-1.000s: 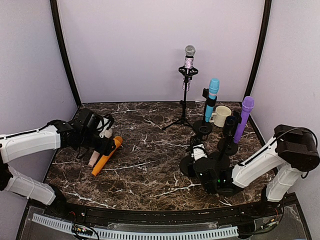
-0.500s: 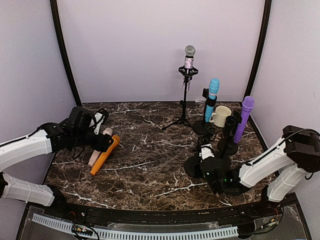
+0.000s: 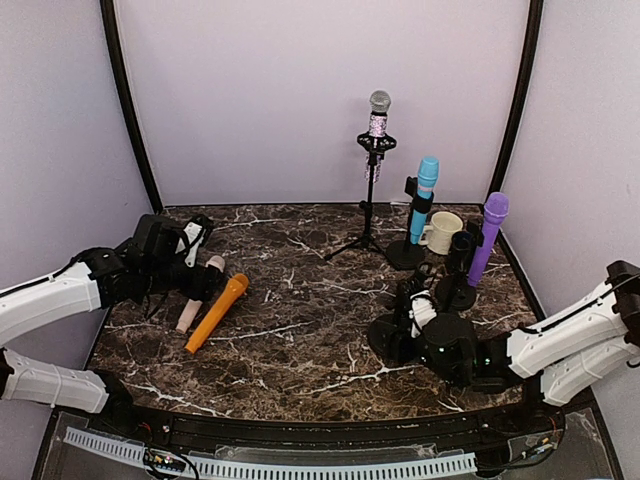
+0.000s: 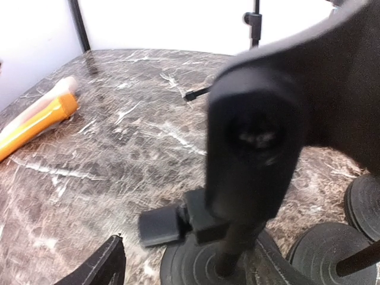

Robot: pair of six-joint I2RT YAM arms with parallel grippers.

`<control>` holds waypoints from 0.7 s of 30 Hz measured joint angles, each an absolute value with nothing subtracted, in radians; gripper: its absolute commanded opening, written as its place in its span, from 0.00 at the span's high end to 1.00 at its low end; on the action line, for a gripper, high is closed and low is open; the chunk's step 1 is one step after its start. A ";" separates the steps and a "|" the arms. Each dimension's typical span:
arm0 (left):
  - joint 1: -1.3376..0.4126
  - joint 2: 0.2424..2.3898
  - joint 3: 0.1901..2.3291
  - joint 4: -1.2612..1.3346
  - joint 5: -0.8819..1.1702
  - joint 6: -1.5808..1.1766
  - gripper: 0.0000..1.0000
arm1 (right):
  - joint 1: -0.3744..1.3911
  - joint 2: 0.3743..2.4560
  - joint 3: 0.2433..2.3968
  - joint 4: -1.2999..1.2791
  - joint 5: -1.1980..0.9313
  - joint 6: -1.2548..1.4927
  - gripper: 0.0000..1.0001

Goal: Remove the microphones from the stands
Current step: Move the microphone stand to the center of the board, then pick up the microphone stand with the microphone from the center of the board.

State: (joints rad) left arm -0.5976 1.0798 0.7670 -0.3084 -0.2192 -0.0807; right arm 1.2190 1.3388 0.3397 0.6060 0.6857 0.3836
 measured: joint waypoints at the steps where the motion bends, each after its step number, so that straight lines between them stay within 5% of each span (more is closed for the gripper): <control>1: -0.598 1.079 0.767 -0.308 -0.220 -0.081 0.23 | 1.233 1.316 0.335 0.581 0.672 0.394 0.28; 21: -0.598 0.976 0.764 -0.308 -0.188 -0.082 0.21 | 1.373 0.856 0.375 0.003 0.457 0.600 0.24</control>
